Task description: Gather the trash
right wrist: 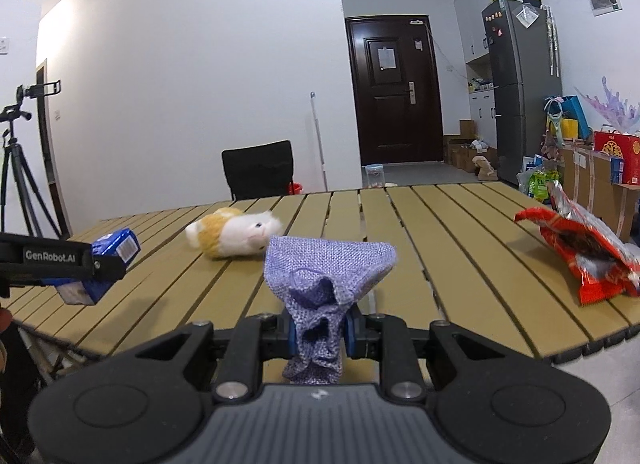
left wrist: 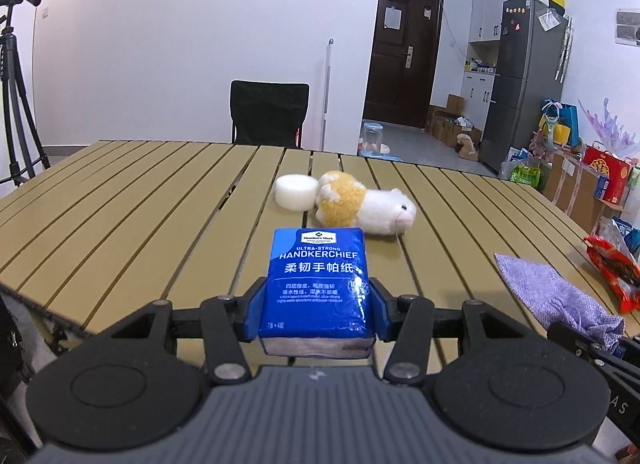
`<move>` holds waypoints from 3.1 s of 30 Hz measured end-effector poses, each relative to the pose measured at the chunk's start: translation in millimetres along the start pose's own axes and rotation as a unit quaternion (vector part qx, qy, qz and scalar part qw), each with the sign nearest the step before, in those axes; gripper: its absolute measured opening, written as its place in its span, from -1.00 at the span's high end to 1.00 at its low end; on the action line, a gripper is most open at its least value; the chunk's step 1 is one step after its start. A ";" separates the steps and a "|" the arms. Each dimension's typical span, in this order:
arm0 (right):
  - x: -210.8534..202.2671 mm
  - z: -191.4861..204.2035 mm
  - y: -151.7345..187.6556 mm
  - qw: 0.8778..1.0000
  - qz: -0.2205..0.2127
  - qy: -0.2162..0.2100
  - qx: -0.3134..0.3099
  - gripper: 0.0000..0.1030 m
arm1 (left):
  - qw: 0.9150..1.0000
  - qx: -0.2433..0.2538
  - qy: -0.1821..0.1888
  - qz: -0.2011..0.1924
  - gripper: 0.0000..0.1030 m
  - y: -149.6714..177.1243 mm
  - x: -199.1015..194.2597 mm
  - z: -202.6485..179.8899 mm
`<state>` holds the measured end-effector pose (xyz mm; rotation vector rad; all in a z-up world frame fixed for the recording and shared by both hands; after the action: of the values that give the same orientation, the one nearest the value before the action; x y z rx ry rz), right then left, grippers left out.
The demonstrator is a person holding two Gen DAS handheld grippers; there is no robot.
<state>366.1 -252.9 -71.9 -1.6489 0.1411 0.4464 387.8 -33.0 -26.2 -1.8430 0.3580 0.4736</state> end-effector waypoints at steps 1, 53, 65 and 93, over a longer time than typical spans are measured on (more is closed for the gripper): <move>-4.6 3.3 3.4 1.000 0.001 -0.003 -0.002 0.60 | 1.000 0.000 0.000 0.000 0.00 3.6 -4.5 4.1; -69.8 83.0 173.0 0.975 0.207 -0.046 -0.069 0.60 | 0.986 0.065 -0.074 0.133 0.00 152.2 -57.5 107.3; -56.3 65.8 194.5 0.969 0.243 -0.030 -0.042 0.60 | 0.975 0.048 -0.097 0.194 0.00 166.3 -27.2 118.0; -33.8 27.6 211.3 0.965 0.263 0.003 -0.006 0.60 | 0.964 0.066 -0.088 0.241 0.00 177.5 24.5 60.8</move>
<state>256.0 -260.1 -257.3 -1.6150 0.5903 0.8435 317.5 -30.7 -201.9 -1.5624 0.7049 0.9180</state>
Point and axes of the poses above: each gripper's, at about its wrist camera, not at the fingertips, and x roughly the way its jaws point, z to its left, y to its underside, the point moved 4 cm from there along x, roughly the way its jaws point, and after that the axes turned 13 degrees about -x, right-handed, at the moved point
